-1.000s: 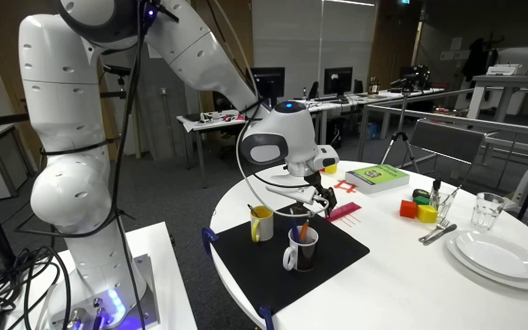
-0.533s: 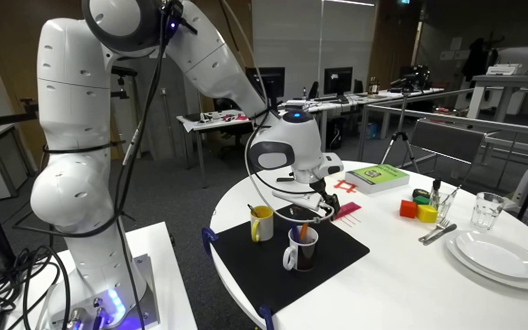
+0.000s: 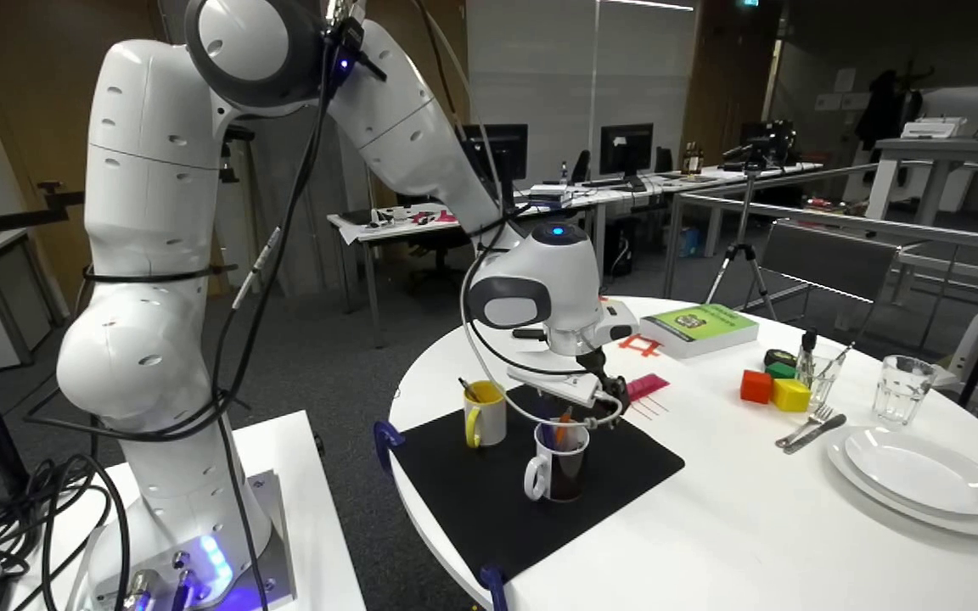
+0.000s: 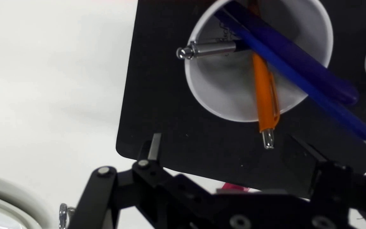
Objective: Move the orange pen from the right cup to the left cup
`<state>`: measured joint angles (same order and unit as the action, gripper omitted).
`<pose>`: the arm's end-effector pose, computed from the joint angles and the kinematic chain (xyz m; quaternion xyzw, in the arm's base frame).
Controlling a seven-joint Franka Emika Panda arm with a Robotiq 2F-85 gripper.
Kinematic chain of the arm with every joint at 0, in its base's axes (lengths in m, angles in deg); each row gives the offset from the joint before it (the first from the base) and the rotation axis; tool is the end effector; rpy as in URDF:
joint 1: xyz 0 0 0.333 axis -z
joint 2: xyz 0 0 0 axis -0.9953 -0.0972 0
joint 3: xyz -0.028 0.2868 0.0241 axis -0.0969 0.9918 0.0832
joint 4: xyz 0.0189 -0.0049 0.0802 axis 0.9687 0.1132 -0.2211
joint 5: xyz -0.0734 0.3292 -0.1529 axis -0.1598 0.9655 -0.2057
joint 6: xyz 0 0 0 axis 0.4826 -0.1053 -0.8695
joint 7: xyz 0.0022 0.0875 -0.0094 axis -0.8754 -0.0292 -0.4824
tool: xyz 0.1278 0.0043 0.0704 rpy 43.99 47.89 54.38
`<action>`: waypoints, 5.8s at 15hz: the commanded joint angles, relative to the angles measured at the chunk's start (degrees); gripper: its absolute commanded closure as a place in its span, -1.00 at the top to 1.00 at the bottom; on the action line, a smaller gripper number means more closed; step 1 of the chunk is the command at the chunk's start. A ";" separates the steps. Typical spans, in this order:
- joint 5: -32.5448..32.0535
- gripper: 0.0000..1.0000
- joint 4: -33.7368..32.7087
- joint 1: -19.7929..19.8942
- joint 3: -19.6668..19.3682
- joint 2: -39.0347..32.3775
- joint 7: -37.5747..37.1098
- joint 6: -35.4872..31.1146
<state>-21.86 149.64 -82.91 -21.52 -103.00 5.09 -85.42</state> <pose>0.5197 -0.1166 0.1881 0.9744 0.1788 0.1366 0.0020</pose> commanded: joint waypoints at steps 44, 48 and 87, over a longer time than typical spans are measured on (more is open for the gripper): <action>-32.19 1.00 5.23 4.01 0.51 10.48 -55.30 2.08; -31.02 1.00 3.74 4.61 1.24 8.47 -53.79 1.36; -45.01 -0.95 1.72 -8.24 -9.42 -0.87 -69.46 -6.52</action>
<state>-64.93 151.46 -89.70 -29.15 -104.01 -63.34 -90.44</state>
